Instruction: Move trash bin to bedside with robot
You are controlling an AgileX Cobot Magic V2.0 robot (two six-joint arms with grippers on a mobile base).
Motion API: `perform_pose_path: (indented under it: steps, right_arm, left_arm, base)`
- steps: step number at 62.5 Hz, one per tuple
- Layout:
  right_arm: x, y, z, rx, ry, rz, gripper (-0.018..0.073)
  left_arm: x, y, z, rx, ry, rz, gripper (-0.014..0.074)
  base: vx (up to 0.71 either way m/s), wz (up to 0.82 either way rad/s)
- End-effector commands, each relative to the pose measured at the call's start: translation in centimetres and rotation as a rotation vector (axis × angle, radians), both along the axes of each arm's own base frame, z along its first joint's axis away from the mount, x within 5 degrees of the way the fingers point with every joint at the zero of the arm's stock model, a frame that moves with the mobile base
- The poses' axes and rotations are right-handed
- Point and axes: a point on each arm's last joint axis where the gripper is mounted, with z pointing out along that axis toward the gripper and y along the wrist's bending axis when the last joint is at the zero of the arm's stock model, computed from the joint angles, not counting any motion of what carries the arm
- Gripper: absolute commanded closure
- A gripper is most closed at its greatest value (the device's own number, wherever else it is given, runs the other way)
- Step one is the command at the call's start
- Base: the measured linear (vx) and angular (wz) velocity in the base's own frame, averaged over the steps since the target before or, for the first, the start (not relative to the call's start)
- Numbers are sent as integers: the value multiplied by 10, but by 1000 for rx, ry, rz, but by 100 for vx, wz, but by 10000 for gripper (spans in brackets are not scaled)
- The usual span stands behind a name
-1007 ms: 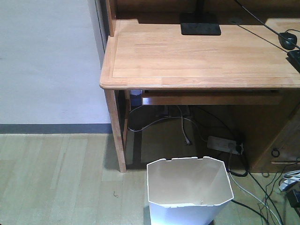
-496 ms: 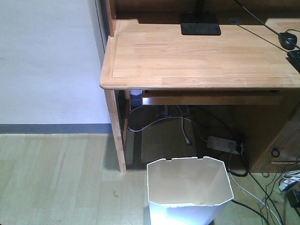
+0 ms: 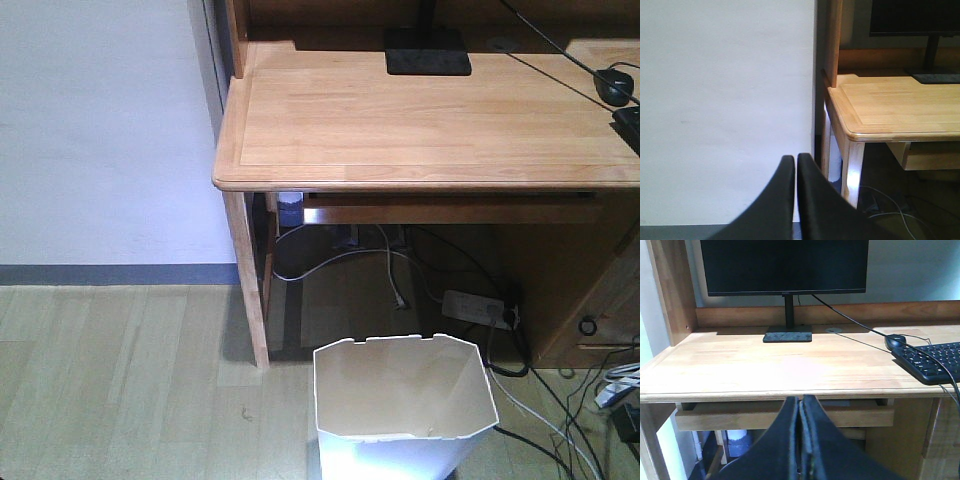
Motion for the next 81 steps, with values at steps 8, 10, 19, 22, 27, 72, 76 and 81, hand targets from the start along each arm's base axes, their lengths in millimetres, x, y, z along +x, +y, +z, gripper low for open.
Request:
perform_pose_path:
  steps: [8, 10, 19, 22, 27, 72, 76, 81]
  right_arm:
    - [0, 1, 11, -24, -137, 9, 568]
    - [-1, 1, 13, -22, -152, 9, 568]
    - [-4, 1, 36, -23, -212, 9, 568]
    - [-4, 1, 44, -25, -216, 8, 568]
    - [-3, 1, 62, -28, -210, 6, 568]
    - [61, -1, 92, -19, 125, 4, 561]
    - [63, -1, 91, -20, 130, 5, 552]
    - [63, -1, 91, -20, 130, 5, 524]
  left_arm:
    - [0, 0, 2, -14, -74, -1, 603]
    - [0, 0, 2, -14, -74, -1, 603]
    - [0, 0, 2, -14, -74, -1, 603]
    - [0, 0, 2, -14, -74, -1, 603]
    - [0, 0, 2, -14, -74, -1, 603]
    - [0, 0, 2, -14, -74, -1, 603]
    - [0, 0, 2, -14, -74, -1, 603]
    - [0, 0, 2, -14, -74, -1, 603]
  base:
    - [0, 0]
    - [0, 0]
    - [0, 0]
    - [0, 0]
    - [0, 0]
    - [0, 0]
    - [0, 0]
    - [0, 0]
